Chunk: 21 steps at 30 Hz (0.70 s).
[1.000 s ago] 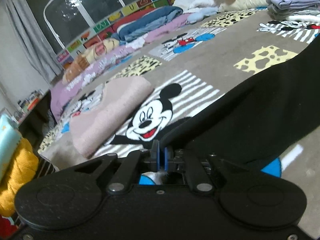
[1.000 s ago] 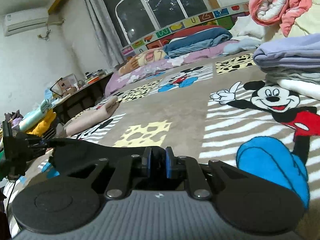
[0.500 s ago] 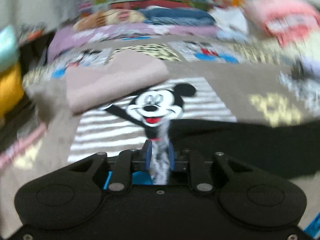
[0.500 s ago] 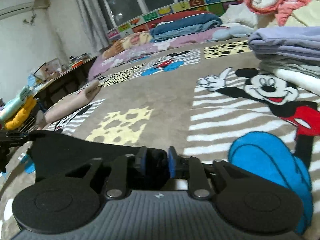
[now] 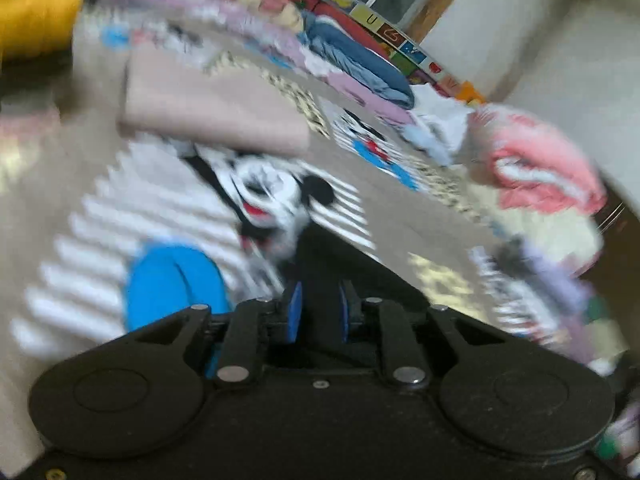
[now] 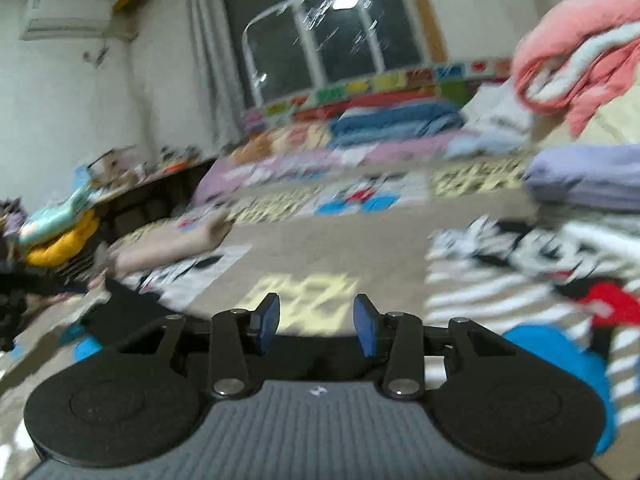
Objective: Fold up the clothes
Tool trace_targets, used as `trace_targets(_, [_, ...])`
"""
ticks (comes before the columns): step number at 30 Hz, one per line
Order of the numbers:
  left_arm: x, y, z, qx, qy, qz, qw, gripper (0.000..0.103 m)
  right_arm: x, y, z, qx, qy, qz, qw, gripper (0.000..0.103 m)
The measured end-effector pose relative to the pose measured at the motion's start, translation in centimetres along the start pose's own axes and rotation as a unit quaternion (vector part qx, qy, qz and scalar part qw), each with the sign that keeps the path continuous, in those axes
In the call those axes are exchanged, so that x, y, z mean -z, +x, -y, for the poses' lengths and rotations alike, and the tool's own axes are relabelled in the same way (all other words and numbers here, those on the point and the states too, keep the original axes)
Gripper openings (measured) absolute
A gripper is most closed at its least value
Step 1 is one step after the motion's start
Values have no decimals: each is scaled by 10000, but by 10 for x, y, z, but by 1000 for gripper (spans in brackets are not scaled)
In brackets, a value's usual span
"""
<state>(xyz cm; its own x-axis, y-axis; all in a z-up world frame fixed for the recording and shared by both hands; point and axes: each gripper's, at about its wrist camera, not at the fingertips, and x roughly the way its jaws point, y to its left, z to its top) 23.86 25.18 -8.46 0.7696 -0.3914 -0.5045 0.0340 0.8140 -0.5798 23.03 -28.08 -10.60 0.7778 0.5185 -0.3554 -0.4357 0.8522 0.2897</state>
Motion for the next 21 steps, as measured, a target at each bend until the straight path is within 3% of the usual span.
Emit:
trace_targets(3, [12,1,-16,220,-818,-102,9964,16,6,21,-3,108,-116,-332,9993,42])
trace_targets(8, [20,7,-35,106,-1771,-122,9841,32,9,36,4,242,82,-478,9985,42])
trace_targets(10, [21,9,-37,155,-1925,-76,9811,39,12,35,7,205,161,-483,9985,41])
trace_targets(17, [24,14,-34,-84,-2106,230,9773,39,16,39,15,119,327,-561,9978,41])
trace_targets(19, [26,17,-30,-192,-2012,352,9787,35,16,39,16,94,372,-570,9976,41])
trace_targets(20, [26,17,-27,-268,-1920,422,9801,25,16,39,17,82,398,-575,9975,41])
trace_targets(21, [26,14,-22,-392,-1774,494,9821,4,16,39,18,66,430,-575,9974,41])
